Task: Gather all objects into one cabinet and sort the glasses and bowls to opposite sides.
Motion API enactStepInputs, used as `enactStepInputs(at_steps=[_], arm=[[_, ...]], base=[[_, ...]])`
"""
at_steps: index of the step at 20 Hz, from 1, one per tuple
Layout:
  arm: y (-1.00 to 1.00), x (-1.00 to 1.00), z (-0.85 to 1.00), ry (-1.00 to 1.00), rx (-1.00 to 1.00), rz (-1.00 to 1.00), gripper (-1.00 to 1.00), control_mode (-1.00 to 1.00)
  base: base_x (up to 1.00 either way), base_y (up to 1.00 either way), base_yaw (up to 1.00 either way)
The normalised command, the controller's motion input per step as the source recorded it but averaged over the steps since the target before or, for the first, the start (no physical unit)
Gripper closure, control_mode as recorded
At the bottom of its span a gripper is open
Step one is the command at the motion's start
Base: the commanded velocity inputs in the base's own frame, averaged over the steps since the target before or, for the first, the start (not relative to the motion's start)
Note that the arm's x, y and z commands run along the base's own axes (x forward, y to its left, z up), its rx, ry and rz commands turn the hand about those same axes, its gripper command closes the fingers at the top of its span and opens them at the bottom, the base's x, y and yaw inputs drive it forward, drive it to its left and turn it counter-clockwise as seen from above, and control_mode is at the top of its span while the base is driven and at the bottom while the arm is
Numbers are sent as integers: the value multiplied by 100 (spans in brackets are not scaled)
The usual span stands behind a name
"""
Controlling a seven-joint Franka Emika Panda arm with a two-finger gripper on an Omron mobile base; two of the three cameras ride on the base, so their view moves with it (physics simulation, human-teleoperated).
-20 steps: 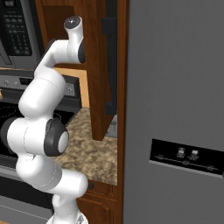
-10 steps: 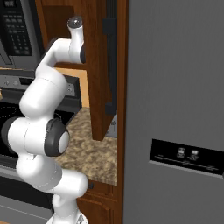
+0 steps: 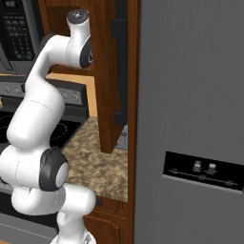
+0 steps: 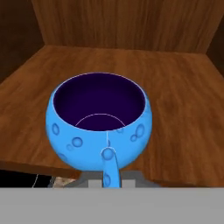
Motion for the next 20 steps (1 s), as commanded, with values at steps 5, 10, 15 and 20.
enactStepInputs(at_steps=[5,10,15,20], arm=[[29,-100,0,-5,1,0,100,-100],[37,-95,0,5,1,0,100,-100],[10,-100,0,7,1,0,100,-100],[9,-100,0,17,2,0,100,-100]], base=[[0,0,0],[0,0,0],[0,0,0],[0,0,0]])
